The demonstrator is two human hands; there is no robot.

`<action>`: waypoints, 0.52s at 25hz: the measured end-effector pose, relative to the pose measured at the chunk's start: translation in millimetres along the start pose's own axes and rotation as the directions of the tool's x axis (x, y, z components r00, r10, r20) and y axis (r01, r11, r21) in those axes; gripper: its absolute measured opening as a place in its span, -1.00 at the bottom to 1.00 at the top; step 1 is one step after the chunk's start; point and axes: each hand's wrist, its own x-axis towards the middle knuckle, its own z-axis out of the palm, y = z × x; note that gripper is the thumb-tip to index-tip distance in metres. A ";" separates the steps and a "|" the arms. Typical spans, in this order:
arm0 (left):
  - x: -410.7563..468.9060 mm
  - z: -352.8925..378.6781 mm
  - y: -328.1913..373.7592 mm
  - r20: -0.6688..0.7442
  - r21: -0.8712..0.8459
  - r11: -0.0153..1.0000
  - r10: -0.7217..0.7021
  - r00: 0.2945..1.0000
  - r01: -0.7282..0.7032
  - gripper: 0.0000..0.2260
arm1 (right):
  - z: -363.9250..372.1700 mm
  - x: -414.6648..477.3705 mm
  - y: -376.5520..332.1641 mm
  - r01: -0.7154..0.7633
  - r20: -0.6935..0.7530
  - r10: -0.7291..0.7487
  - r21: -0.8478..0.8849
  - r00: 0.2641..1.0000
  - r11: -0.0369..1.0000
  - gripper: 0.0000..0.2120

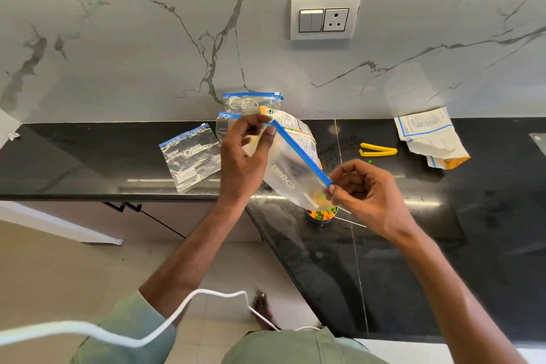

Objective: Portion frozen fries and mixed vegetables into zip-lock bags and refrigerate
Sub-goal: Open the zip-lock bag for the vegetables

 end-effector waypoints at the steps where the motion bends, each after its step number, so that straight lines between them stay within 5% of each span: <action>1: -9.8 4.3 -1.5 -0.060 0.050 0.999 0.013 0.998 -0.010 -0.76 | 4.8 -0.2 -1.8 0.008 0.006 -0.008 0.017 1.000 1.000 -0.73; 3: -37.2 16.0 -4.4 -0.153 -0.007 0.996 -0.086 0.985 0.085 -0.69 | 16.7 -3.2 -4.9 0.026 -0.050 -0.028 -0.052 0.998 0.998 -0.66; 7: -85.6 46.9 -3.9 0.076 -0.337 0.829 -0.448 0.891 0.446 -0.78 | 37.3 -13.9 -5.6 0.090 -0.241 -0.145 -0.227 0.960 0.970 -0.77; 13: -82.6 39.7 -5.2 0.174 -0.427 0.747 -0.485 0.857 0.510 -0.89 | 43.7 -12.1 -5.5 0.059 -0.224 -0.097 -0.171 0.970 0.983 -0.87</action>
